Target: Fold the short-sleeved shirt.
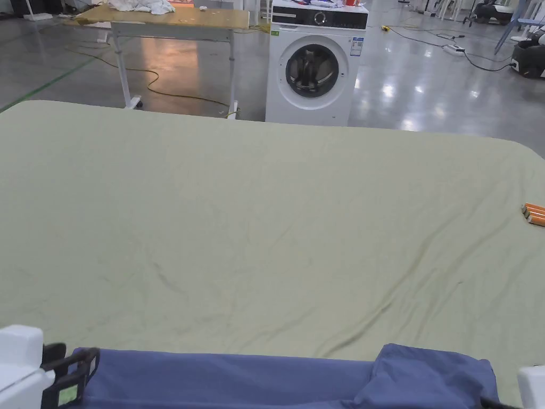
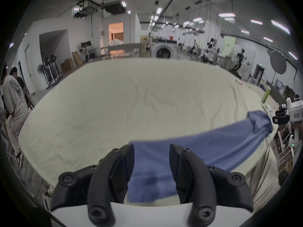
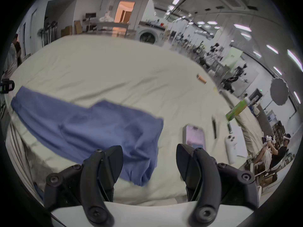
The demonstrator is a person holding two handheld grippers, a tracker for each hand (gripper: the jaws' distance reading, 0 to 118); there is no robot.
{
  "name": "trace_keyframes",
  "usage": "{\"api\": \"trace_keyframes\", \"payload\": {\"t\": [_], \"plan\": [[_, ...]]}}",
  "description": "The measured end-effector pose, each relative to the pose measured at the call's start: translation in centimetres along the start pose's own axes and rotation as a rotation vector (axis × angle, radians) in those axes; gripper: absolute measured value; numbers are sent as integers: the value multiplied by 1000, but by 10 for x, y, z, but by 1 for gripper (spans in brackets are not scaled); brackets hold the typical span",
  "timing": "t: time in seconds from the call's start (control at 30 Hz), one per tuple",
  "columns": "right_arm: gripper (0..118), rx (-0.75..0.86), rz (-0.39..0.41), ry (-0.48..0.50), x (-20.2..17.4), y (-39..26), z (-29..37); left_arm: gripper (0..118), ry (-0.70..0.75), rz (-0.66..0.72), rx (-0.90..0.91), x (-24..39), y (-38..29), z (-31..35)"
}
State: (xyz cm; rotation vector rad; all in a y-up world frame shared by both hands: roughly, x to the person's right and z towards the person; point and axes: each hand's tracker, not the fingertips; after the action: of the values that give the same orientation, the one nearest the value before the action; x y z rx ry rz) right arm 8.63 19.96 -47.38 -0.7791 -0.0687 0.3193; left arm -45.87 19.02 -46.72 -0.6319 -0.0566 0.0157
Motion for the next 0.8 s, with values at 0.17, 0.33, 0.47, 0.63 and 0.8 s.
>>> {"api": "trace_keyframes", "payload": {"t": [0.17,0.33,0.47,0.63,0.8], "plan": [[68,296,-143,15,-23,35,12,44,33,-29,174,29,35,-9],[45,526,-299,53,-57,68,13,32,89,-45,345,58,61,-15],[11,643,-335,44,-78,84,11,8,134,-60,454,73,69,-14],[1,755,-289,-22,-95,91,12,0,187,-58,538,76,69,-9],[0,805,-266,-13,-104,95,15,0,183,-45,493,55,63,1]]}}
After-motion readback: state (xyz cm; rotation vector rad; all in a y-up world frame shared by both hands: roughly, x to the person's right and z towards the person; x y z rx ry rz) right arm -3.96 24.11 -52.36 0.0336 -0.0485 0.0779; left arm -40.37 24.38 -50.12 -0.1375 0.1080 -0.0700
